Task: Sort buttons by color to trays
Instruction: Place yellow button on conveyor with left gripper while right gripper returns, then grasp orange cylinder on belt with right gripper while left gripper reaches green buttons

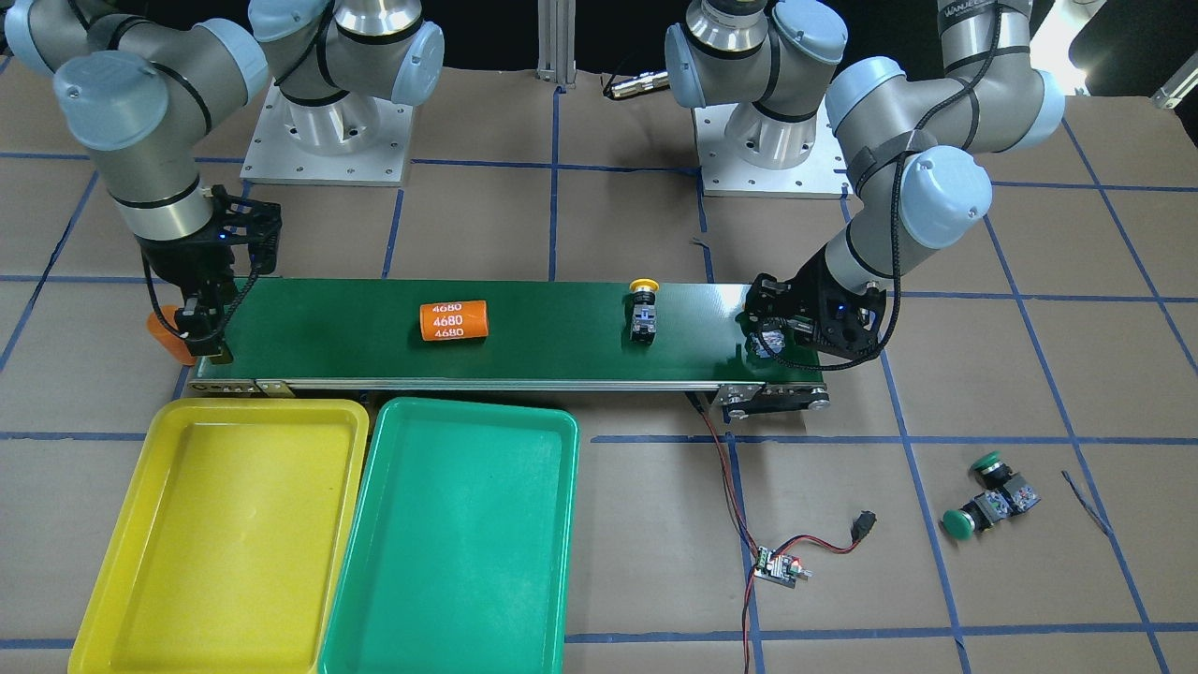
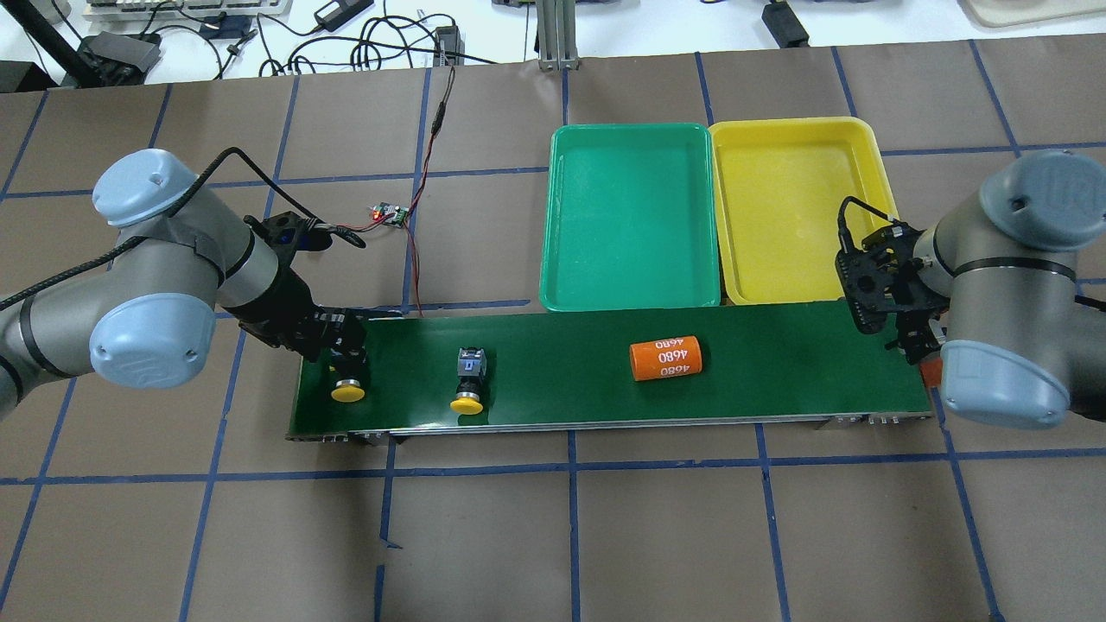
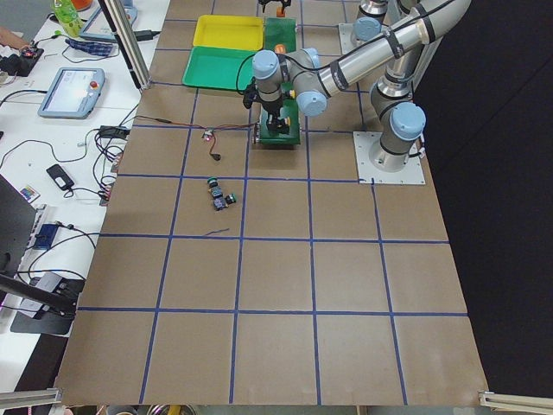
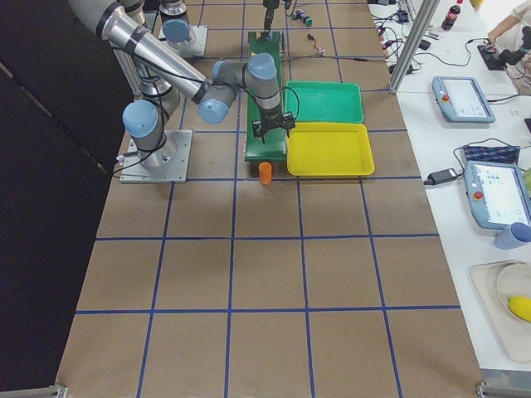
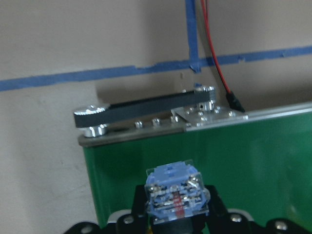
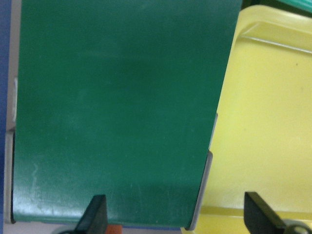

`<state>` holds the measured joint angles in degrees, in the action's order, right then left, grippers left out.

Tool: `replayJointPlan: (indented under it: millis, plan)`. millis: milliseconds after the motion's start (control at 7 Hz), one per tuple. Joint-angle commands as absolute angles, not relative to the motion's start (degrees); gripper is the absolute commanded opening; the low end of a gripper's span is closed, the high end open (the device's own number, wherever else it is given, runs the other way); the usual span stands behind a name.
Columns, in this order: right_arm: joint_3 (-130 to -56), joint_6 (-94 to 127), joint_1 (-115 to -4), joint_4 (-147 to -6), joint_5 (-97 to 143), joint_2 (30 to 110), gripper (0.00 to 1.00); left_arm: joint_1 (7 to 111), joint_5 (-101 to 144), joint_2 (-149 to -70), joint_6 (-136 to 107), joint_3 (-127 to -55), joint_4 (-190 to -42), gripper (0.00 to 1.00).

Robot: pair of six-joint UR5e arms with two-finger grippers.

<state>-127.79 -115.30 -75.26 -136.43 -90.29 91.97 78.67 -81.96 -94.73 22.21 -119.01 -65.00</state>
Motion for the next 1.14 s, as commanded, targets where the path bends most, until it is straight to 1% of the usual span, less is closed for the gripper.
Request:
replayJointPlan:
  millis: [0, 286, 571, 714, 857, 1000]
  plan:
    - [-127.71, -108.41, -82.58, -135.44, -90.17, 91.93, 1.00, 78.05, -82.18, -93.09, 21.98, -116.04, -65.39, 1.00]
    - [-127.71, -98.92, -88.74, -135.53, -90.53, 91.67, 1.00, 72.11, -85.84, -96.13, 22.24, -106.13, -66.18, 1.00]
    - [-127.53, -92.85, -92.97, -135.53, -89.83, 91.32, 1.00, 64.73, -85.43, -101.83, 22.06, -102.50, -63.74, 1.00]
    - [-127.62, -90.99, -94.38, -135.53, -89.74, 90.97, 0.99, 61.21, -85.17, -105.87, 21.97, -99.78, -61.72, 1.00]
    - [-127.53, -90.18, -95.61, -135.79, -89.82, 90.27, 0.96, 60.22, -85.60, -109.74, 22.06, -97.93, -59.00, 1.00]
    - [-127.62, -90.00, -96.41, -135.88, -89.82, 89.39, 0.94, 59.16, -85.69, -112.73, 22.15, -97.82, -56.19, 1.00]
